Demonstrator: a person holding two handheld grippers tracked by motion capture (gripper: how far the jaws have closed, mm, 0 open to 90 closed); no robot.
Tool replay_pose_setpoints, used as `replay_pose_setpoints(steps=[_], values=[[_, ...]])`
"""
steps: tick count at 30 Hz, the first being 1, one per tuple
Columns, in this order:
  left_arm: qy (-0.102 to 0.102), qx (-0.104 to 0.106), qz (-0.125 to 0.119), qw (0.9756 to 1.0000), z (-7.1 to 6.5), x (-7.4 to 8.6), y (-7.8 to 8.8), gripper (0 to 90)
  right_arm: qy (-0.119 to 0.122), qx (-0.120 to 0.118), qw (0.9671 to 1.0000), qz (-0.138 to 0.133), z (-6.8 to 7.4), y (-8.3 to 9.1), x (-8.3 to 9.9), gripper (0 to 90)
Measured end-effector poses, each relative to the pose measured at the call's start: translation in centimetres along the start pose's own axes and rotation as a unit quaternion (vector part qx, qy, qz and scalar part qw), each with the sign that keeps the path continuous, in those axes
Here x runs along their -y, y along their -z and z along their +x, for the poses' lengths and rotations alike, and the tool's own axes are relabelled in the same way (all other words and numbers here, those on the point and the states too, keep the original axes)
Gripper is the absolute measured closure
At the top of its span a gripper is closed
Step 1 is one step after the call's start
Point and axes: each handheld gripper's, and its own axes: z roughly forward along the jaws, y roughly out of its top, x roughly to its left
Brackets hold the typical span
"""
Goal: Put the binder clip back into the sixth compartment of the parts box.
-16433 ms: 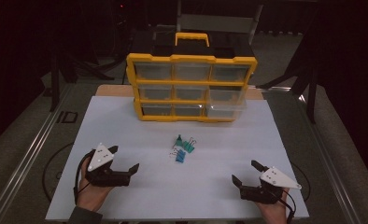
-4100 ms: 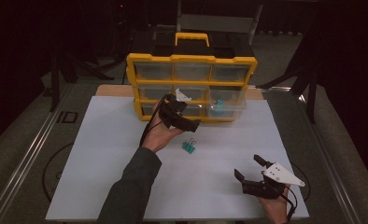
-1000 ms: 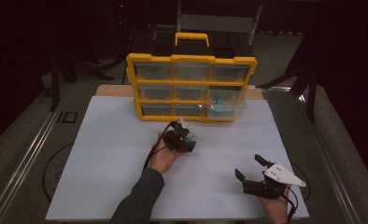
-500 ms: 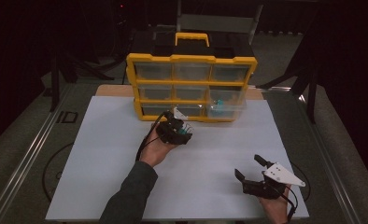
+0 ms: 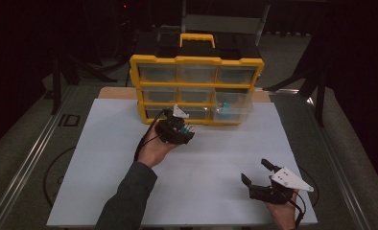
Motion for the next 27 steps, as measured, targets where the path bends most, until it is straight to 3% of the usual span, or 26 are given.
replay_pose_setpoints(steps=[16,27], values=[[-0.017,0.011,-0.022,0.9996,0.4,-1.6,3.0,50.5,-0.001,0.0,1.0,-0.001,0.0,0.0,0.0,8.6],[-0.031,0.015,-0.038,0.9987,0.4,-3.7,4.8,50.5,-0.001,0.0,1.0,-0.001,0.0,0.0,0.0,8.6]])
